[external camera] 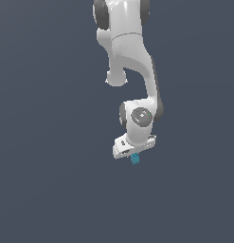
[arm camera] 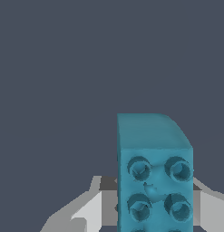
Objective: Pick up the object and move it to a goal position.
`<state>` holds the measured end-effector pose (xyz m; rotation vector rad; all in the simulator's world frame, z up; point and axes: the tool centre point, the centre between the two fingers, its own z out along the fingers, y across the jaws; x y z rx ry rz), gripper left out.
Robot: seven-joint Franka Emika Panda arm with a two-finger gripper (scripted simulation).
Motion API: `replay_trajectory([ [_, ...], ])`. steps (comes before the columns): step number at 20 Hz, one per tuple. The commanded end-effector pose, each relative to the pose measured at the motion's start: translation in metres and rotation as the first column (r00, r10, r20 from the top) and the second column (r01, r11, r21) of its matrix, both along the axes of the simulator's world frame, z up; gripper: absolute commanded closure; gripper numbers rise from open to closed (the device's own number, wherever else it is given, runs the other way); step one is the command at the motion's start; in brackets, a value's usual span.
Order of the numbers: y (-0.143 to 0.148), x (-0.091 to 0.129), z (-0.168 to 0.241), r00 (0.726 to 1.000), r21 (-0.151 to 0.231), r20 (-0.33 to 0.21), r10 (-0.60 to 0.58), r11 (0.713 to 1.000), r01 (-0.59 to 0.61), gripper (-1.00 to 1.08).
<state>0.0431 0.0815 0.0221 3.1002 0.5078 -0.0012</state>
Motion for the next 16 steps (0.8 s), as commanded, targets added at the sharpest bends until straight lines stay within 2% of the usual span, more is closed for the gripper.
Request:
replay_trajectory([
  [1,0.000,0.000,0.000,1.000,0.000,0.001,0.000,1.000,0.000,1.08],
  [9,0.010,-0.007,0.009,1.000,0.000,0.000,0.000,1.000,0.000,1.08],
  [16,0.043,-0.029,0.039,1.000,-0.001,0.001,0.001,1.000,-0.001,1.08],
])
